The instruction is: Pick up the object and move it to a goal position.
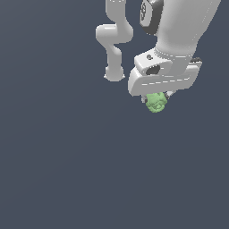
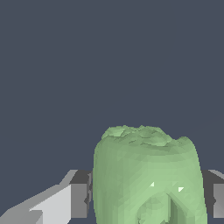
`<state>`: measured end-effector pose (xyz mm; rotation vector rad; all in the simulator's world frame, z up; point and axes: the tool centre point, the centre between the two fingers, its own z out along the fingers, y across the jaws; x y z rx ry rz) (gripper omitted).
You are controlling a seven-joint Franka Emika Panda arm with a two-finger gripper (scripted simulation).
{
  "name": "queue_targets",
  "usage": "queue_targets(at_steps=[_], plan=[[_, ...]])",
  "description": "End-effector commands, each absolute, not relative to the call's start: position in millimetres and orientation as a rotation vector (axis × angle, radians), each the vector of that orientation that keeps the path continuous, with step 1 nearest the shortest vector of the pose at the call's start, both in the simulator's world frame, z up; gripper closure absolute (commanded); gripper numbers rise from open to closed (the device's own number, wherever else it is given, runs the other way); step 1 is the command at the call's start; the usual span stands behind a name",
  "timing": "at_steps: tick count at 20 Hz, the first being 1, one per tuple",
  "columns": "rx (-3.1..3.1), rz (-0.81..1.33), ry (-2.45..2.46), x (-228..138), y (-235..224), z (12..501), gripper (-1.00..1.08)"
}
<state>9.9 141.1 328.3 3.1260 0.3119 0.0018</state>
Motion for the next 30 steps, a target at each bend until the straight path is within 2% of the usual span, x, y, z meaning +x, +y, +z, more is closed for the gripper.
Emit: queue_targets(at_steps=[1, 16, 30], plan=[[3.126, 0.0, 0.312, 12, 146, 354, 1.08], [3.127, 0.0, 0.31, 24, 169, 461, 1.08], [3.127, 0.0, 0.31, 31, 178, 502, 1.08]])
